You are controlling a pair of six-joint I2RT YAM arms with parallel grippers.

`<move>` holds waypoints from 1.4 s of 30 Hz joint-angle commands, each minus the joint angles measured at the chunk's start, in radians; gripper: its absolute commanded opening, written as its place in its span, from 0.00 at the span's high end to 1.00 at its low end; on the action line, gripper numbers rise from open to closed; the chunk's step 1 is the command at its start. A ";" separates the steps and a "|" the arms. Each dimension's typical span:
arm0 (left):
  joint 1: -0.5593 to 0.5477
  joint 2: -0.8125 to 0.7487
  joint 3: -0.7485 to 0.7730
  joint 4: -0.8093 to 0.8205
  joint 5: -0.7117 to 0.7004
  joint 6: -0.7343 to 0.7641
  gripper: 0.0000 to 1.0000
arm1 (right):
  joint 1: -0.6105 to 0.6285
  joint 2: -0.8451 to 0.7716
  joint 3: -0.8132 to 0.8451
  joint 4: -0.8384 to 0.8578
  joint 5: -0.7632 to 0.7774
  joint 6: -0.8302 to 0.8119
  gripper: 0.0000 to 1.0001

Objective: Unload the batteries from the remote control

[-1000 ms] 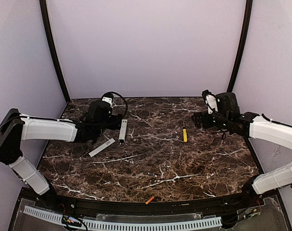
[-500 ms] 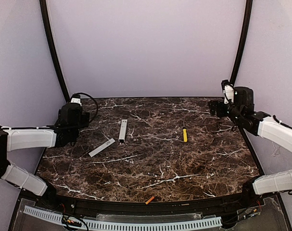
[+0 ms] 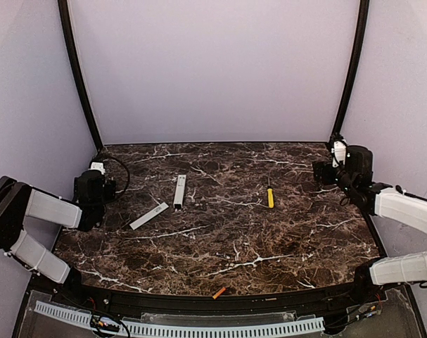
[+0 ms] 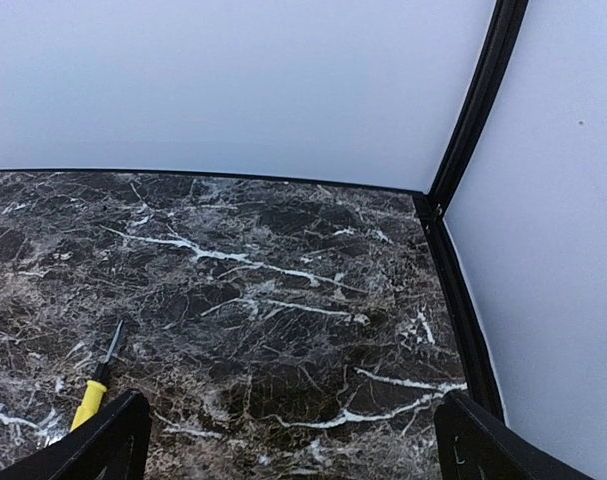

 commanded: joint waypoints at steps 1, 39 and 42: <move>0.050 0.014 -0.074 0.199 0.155 -0.026 0.02 | -0.008 -0.024 -0.105 0.217 0.025 -0.126 0.01; 0.187 0.146 -0.161 0.429 0.509 -0.090 0.01 | -0.342 0.432 -0.341 1.001 -0.460 -0.077 0.01; 0.187 0.146 -0.160 0.430 0.510 -0.090 0.02 | -0.342 0.438 -0.343 1.018 -0.461 -0.076 0.01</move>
